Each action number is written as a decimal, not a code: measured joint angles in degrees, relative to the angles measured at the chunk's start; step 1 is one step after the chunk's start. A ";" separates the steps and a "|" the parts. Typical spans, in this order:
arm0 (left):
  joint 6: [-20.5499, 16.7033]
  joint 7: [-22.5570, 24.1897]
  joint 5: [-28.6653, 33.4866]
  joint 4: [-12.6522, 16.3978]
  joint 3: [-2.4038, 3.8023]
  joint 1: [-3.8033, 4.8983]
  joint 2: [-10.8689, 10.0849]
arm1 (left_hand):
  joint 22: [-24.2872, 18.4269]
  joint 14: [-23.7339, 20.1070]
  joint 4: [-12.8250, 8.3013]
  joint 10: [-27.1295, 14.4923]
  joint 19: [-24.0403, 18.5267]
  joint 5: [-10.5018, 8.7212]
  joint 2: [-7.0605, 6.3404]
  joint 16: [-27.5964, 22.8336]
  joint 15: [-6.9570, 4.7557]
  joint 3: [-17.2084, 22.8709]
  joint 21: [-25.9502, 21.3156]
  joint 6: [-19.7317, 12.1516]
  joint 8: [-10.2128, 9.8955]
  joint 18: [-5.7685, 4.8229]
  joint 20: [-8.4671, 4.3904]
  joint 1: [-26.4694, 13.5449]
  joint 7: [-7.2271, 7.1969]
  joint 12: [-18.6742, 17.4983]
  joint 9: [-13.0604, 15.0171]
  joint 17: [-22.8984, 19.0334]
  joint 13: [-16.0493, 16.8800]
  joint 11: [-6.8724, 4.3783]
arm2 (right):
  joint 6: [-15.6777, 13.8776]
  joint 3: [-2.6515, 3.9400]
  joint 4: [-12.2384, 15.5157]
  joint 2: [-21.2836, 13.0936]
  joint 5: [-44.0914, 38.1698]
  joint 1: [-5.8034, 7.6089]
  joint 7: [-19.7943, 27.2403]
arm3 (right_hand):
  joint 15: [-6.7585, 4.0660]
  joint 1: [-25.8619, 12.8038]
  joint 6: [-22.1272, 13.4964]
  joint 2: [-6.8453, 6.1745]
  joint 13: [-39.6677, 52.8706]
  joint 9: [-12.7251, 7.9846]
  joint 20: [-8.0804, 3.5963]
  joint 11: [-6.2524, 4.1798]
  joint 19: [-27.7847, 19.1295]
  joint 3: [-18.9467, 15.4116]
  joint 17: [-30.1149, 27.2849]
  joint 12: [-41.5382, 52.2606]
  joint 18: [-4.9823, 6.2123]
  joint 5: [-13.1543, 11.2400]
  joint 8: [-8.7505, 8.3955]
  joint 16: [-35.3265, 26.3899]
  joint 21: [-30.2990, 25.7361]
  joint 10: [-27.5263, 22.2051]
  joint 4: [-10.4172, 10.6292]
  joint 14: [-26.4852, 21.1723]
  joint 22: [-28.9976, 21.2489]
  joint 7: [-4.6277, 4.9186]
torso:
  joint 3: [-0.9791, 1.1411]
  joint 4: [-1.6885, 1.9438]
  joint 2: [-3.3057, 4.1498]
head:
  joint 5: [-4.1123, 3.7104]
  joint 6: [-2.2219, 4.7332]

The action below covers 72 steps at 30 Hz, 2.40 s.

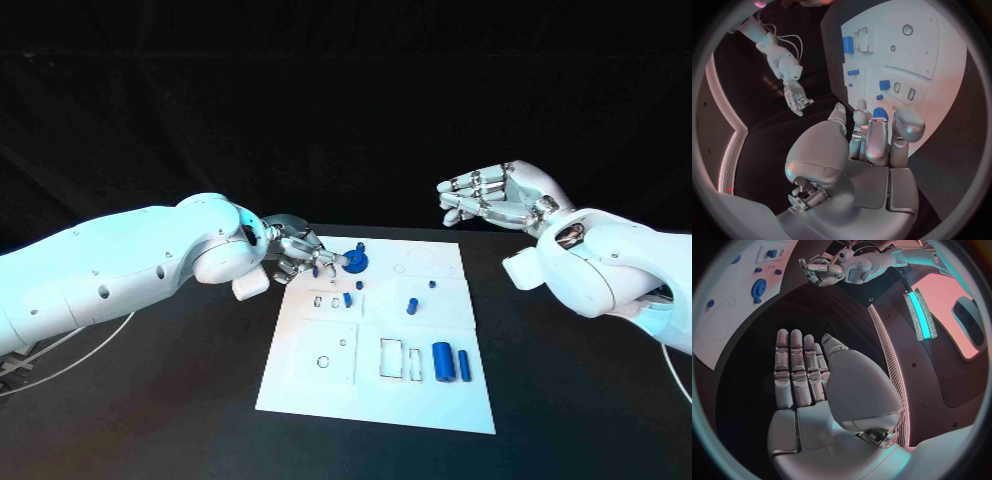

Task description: Assemble the parts on the task board

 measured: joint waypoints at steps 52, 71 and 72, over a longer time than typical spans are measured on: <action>8.36 -13.69 -20.48 -15.72 -3.21 1.18 17.41 | 4.05 -0.09 9.05 2.82 -0.58 0.00 -0.02 -0.27 -1.34 -6.37 3.43 -6.00 11.43 -0.92 -0.91 -1.11 -1.66 3.00 16.48 -1.29 7.61 -1.00 | 0.92 -0.77 1.62 -4.52 -7.04 -0.08 -3.00 | 0.00 -1.96 1.21 -1.96 -3.23 -1.03 -0.84 0.30 6.51 -1.16 -4.58 -4.19 -0.01 3.69 -1.86 -3.49 -3.16 2.85 -0.18 5.24 -8.46 1.03 | 0.44 -0.42 -0.52 | 0.59 -4.05; 11.13 -13.79 -20.58 -16.01 -3.21 0.46 17.65 | 4.12 -0.09 9.05 2.82 -0.78 0.00 -0.10 -0.27 -1.34 -6.06 3.43 -6.00 11.22 -0.91 -0.71 -0.44 -1.66 3.00 16.86 -1.33 7.85 -1.00 | 0.55 -0.77 1.25 -3.94 -7.11 -0.25 -3.12 | 0.00 -1.96 1.21 -1.96 -3.28 -1.08 -0.85 0.30 6.51 -0.99 -4.57 -4.19 0.00 4.26 -1.86 -3.49 -3.38 2.85 -0.35 5.25 -8.59 1.03 | 0.50 -0.35 -0.55 | 0.82 -4.66; 11.29 -13.80 -20.58 -16.01 -3.21 0.39 17.68 | 4.12 -0.09 9.05 2.82 -0.78 0.00 -0.10 -0.27 -1.34 -6.06 3.43 -6.00 11.22 -0.91 -0.71 -0.44 -1.65 3.00 16.86 -1.33 7.85 -1.00 | 0.54 -0.78 1.24 -3.92 -7.11 -0.26 -3.12 | 0.00 -1.96 1.21 -1.96 -3.28 -1.08 -0.85 0.30 6.51 -0.99 -4.57 -4.19 -0.01 4.26 -1.86 -3.49 -3.38 2.85 -0.35 5.25 -8.59 1.03 | 0.51 -0.35 -0.55 | 0.83 -4.67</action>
